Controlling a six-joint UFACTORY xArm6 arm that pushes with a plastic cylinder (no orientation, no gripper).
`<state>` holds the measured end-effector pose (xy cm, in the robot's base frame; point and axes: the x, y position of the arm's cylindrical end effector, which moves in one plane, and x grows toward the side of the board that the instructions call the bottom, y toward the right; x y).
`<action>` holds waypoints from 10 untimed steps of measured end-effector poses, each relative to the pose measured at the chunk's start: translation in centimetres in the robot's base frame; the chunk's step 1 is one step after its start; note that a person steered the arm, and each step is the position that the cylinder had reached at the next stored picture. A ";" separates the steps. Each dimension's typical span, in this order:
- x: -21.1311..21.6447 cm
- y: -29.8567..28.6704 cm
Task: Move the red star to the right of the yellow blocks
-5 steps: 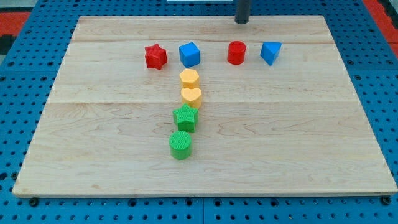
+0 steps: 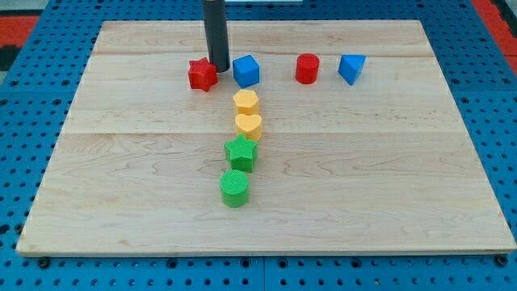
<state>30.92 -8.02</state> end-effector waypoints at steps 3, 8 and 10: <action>3.1 -6.3; 4.5 -6.4; 3.1 3.1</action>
<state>34.05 -4.96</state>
